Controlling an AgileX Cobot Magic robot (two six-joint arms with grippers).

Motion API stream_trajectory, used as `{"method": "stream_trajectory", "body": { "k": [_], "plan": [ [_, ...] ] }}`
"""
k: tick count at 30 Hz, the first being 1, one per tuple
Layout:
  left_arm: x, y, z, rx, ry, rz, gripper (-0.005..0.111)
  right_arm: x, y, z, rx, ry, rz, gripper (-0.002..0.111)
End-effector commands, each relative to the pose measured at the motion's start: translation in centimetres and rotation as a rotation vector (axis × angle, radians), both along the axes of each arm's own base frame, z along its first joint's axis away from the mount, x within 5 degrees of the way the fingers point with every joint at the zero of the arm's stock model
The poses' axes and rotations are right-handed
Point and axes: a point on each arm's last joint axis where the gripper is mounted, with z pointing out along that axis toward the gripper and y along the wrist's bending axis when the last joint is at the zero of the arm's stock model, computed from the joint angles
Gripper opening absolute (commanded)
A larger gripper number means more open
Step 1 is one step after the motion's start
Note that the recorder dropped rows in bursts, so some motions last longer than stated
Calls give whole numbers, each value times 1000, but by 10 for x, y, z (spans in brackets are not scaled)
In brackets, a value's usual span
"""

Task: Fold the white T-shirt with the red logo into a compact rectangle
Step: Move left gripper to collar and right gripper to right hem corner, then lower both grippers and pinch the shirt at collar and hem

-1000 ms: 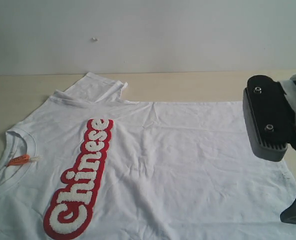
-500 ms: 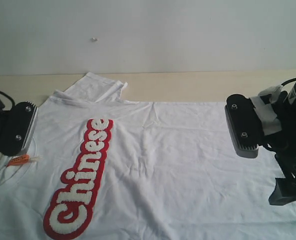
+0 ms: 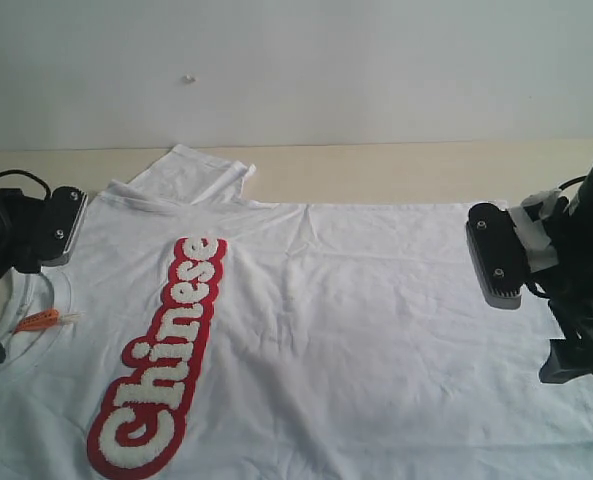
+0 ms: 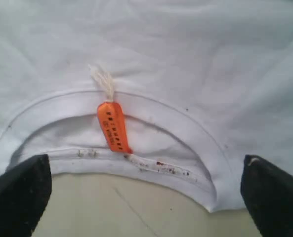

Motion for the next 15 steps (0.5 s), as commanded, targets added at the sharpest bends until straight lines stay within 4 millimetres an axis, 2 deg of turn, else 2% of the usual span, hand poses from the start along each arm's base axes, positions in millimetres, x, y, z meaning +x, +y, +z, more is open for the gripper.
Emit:
{"method": "stream_trajectory", "body": {
  "k": [1, 4, 9, 15],
  "plan": [
    [10, 12, -14, 2, 6, -20, 105, 8, -14, -15, -11, 3, 10, 103],
    [14, 12, -18, -1, -23, -50, 105, 17, -22, -22, -8, 57, -16, 103],
    [18, 11, -29, -5, -28, -57, 105, 31, -20, -28, 19, 98, -37, 103],
    [22, 7, -36, -40, -36, -36, 105, 35, -18, -45, 49, 146, -59, 103]
  ]
}}
